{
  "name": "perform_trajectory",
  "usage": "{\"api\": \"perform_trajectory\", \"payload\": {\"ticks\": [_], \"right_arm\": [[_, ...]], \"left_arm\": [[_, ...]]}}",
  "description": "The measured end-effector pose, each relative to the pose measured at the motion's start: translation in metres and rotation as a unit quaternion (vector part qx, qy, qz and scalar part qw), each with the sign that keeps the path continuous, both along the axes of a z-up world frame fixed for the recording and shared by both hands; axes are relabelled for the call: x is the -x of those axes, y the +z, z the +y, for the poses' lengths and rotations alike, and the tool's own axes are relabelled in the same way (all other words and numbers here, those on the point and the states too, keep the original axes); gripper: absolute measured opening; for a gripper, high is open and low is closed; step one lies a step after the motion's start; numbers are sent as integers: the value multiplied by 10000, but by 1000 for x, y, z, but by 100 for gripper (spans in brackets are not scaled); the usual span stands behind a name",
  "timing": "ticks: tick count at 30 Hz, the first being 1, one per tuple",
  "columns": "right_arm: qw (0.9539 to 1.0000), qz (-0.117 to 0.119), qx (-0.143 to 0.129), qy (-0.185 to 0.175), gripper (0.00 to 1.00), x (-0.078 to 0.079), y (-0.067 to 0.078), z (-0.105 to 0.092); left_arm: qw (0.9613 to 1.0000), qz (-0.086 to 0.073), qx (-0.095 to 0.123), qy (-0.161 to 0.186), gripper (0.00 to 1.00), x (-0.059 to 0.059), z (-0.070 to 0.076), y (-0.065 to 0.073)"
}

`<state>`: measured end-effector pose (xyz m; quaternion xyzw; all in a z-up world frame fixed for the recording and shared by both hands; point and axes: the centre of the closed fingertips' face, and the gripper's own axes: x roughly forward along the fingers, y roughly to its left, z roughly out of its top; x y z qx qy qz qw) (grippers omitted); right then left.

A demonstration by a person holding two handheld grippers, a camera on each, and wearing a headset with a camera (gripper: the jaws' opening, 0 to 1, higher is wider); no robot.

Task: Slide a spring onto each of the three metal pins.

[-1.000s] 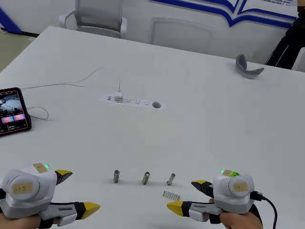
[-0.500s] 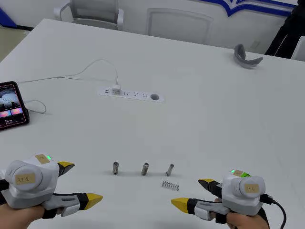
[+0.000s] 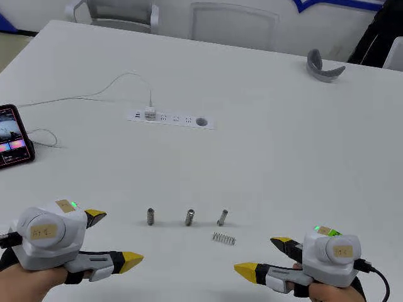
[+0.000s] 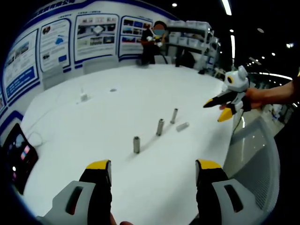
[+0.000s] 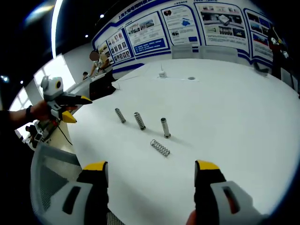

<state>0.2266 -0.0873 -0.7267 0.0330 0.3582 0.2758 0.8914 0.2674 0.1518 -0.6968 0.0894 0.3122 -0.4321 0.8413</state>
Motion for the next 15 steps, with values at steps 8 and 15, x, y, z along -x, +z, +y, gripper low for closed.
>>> {"api": "perform_trajectory", "payload": {"ticks": [8,15], "right_arm": [[10000,-1,-61,-69,77,2,0,-3],[9999,23,-69,-98,78,5,-1,-7]], "left_arm": [[9996,17,-5,-281,74,6,-22,-1],[9981,8,-34,-619,74,10,-45,-2]]}}
